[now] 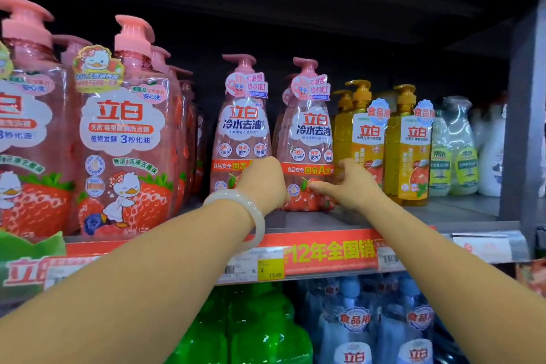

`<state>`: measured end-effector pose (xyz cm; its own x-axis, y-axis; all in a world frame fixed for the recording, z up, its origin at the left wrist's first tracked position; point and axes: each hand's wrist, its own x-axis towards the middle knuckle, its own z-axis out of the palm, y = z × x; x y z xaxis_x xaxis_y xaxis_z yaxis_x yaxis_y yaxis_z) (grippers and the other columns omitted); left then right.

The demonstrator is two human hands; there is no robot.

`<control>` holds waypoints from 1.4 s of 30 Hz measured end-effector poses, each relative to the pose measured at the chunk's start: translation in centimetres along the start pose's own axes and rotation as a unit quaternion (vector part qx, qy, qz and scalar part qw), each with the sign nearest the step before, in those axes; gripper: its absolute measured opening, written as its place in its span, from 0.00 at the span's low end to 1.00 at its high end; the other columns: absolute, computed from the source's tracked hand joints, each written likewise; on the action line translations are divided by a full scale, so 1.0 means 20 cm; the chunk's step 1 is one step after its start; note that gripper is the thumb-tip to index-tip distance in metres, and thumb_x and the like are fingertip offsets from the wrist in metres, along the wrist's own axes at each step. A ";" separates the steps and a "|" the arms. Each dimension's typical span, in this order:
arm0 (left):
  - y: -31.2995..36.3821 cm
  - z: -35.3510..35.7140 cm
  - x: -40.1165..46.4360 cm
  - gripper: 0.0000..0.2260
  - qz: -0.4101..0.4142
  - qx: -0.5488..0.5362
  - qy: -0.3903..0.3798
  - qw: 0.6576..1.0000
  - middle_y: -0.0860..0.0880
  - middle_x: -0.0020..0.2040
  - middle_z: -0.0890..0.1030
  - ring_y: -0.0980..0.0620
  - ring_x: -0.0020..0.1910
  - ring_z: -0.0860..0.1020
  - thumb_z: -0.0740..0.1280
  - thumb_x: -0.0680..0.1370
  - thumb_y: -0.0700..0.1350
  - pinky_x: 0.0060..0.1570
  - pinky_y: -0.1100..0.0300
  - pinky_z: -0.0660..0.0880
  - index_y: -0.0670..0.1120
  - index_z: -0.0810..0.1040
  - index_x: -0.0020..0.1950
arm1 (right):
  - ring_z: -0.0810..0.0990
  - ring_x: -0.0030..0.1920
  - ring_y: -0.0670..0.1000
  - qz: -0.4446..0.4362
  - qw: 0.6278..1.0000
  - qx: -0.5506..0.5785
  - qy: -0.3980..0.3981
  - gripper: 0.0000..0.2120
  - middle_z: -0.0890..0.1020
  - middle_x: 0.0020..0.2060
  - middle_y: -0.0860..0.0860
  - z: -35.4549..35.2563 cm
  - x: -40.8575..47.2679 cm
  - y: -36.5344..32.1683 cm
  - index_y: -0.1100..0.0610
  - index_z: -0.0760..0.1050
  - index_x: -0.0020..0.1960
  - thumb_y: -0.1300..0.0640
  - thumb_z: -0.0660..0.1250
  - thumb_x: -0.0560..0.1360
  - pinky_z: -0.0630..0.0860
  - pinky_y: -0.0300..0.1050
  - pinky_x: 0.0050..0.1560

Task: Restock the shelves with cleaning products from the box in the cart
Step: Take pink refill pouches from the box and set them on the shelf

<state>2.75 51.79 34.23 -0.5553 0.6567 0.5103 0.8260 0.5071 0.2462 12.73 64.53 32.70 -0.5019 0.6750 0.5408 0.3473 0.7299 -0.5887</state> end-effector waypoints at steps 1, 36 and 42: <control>-0.01 -0.03 -0.03 0.16 0.009 0.011 0.004 1.000 0.45 0.42 0.77 0.45 0.42 0.76 0.72 0.73 0.48 0.38 0.57 0.70 0.44 0.66 0.35 | 0.75 0.61 0.56 -0.014 0.999 -0.022 0.025 0.33 0.75 0.62 0.57 -0.02 -0.01 -0.01 0.61 0.66 0.66 0.46 0.73 0.69 0.74 0.51 0.59; -2.02 -0.98 -3.23 0.16 -0.517 0.267 -0.286 0.761 0.43 0.54 0.81 0.43 0.52 0.78 0.68 0.75 0.51 0.50 0.55 0.75 0.43 0.77 0.58 | 0.75 0.61 0.60 -0.560 0.651 -0.059 -0.509 0.18 0.75 0.60 0.58 1.67 -2.78 -1.78 0.59 0.72 0.60 0.52 0.67 0.74 0.74 0.51 0.53; -2.58 -1.05 -3.64 0.14 -0.567 0.164 -0.269 0.761 0.48 0.56 0.80 0.48 0.53 0.79 0.67 0.76 0.49 0.56 0.55 0.76 0.47 0.76 0.60 | 0.76 0.59 0.61 -0.503 0.619 -0.082 -0.598 0.16 0.76 0.58 0.60 2.15 -3.25 -2.04 0.59 0.74 0.58 0.54 0.67 0.72 0.77 0.53 0.56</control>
<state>2.68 -33.94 1.64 -0.9258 -0.2175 -0.3093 -0.2328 0.9724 0.0132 -2.88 -13.73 -4.16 -0.7232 -0.6200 -0.3044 -0.5900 0.7837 -0.1944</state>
